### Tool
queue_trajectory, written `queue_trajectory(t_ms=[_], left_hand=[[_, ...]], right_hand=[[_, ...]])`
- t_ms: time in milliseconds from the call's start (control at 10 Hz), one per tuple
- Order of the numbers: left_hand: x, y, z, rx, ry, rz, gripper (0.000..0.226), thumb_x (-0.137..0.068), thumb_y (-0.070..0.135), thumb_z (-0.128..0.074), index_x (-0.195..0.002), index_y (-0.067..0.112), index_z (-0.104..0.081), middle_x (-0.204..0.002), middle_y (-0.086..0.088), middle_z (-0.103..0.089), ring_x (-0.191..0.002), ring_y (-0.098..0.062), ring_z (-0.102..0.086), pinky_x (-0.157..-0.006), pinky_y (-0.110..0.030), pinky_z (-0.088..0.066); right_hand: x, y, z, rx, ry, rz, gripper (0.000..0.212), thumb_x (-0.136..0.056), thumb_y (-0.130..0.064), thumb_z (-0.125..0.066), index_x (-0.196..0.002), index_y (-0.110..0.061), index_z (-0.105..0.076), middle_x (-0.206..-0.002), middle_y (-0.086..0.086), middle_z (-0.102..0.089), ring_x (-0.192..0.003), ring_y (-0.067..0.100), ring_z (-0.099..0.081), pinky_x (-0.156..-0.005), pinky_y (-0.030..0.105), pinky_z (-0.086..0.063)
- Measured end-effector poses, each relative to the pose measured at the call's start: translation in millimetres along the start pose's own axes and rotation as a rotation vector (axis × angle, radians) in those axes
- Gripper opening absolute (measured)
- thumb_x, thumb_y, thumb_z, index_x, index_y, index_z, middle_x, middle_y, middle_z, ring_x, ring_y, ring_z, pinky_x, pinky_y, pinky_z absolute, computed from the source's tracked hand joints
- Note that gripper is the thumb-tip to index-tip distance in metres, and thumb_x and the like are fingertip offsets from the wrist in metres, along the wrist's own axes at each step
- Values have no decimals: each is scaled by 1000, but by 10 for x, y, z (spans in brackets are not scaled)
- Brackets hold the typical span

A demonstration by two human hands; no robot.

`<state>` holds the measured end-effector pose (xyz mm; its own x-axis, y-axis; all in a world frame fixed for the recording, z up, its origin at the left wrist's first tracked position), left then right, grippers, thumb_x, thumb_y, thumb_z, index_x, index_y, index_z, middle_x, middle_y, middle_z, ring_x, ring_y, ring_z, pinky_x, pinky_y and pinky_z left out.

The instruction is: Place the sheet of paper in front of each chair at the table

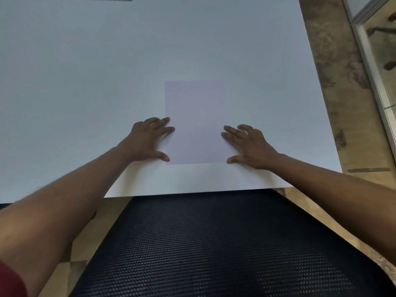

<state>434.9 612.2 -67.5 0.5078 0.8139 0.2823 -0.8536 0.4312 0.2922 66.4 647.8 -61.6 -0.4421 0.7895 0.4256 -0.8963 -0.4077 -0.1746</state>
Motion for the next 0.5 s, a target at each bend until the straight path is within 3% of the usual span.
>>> queue_trajectory(t_ms=[100, 300, 400, 500], left_hand=[[1, 3, -13, 3, -3, 15, 124, -58, 104, -51, -162, 37, -44, -178, 8, -28, -160, -29, -30, -124, -58, -30], [-1, 17, 36, 62, -14, 12, 124, -63, 100, -52, -167, 33, -37, -181, 2, -17, -161, -33, -28, -126, -57, -28], [49, 46, 183, 66, 69, -37, 120, -74, 104, -40, -168, 29, -36, -181, -4, -15, -161, -37, -27, -127, -61, -28], [41, 138, 391, -19, 251, -71, 105, -89, 94, -33, -167, 24, -38, -180, -8, -21, -163, -38, -25, -128, -68, -22]], right_hand=[[17, -12, 19, 10, -6, -4, 100, -83, -90, -30, -167, -35, -23, -178, -12, -13, -157, 32, -22, -119, 54, -28], [3, -43, 80, -77, -4, -11, 96, -86, -85, -40, -167, -38, -19, -178, -16, -10, -156, 31, -26, -122, 53, -33], [-7, -87, 288, -145, 126, 24, 87, -96, -74, -47, -168, -32, -21, -178, -13, -13, -155, 30, -31, -123, 49, -35], [-36, -171, 584, -72, 336, 39, 75, -104, -58, -48, -166, -22, -29, -176, -2, -25, -152, 34, -38, -121, 52, -39]])
Point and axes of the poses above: each hand's wrist, its own x-axis away from the middle knuckle, its own z-axis out of the back of the hand, y = z × x, the point moved 3 cm from there along -x, towards the middle knuckle
